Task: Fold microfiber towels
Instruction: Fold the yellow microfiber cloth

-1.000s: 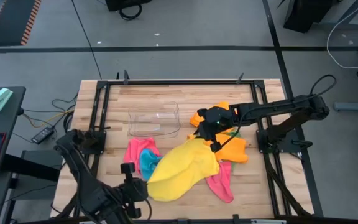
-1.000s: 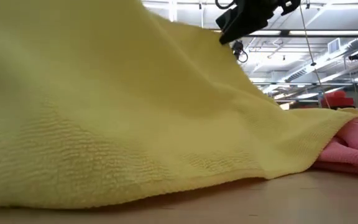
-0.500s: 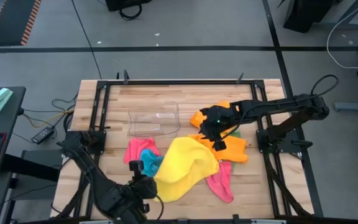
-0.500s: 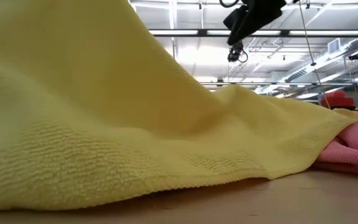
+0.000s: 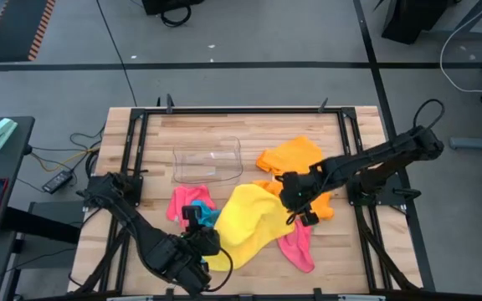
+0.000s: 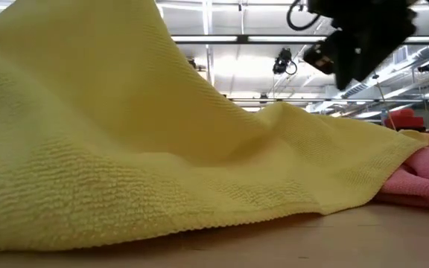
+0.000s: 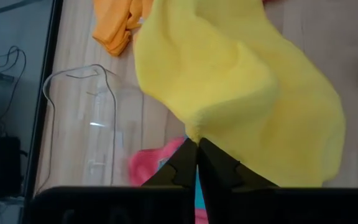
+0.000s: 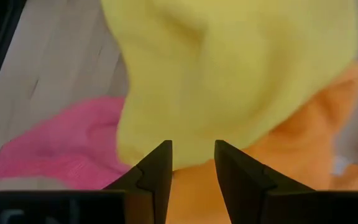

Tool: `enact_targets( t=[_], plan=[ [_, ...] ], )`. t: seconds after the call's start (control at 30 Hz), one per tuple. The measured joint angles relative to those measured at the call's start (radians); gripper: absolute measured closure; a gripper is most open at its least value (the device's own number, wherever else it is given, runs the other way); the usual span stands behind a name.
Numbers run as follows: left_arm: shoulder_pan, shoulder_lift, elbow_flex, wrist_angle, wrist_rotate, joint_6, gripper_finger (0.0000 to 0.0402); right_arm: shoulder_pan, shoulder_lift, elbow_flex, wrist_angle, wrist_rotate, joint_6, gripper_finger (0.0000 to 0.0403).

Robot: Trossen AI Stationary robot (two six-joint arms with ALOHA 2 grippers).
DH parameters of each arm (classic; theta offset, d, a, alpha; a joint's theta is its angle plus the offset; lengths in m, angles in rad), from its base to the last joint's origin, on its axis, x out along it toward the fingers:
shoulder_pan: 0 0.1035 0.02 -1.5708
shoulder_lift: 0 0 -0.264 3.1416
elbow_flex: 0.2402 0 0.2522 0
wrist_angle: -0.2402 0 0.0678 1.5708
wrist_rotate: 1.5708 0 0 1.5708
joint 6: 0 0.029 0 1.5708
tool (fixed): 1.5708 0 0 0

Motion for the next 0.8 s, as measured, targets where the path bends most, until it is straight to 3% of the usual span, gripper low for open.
enact_targets(
  t=[0.3,0.6,0.8],
  plan=[
    [0.026,-0.078,0.008,0.000,0.013,0.074,0.0395,0.099,0.000,-0.144,0.032,0.008,0.210,0.0274],
    [0.027,-0.239,0.008,0.000,-0.024,0.076,0.0379,0.162,0.000,-0.290,0.304,0.037,0.275,0.0274],
    [-0.007,-0.344,0.008,0.000,-0.174,0.084,0.0395,0.160,0.000,-0.360,0.343,0.137,0.272,0.0274]
  ],
)
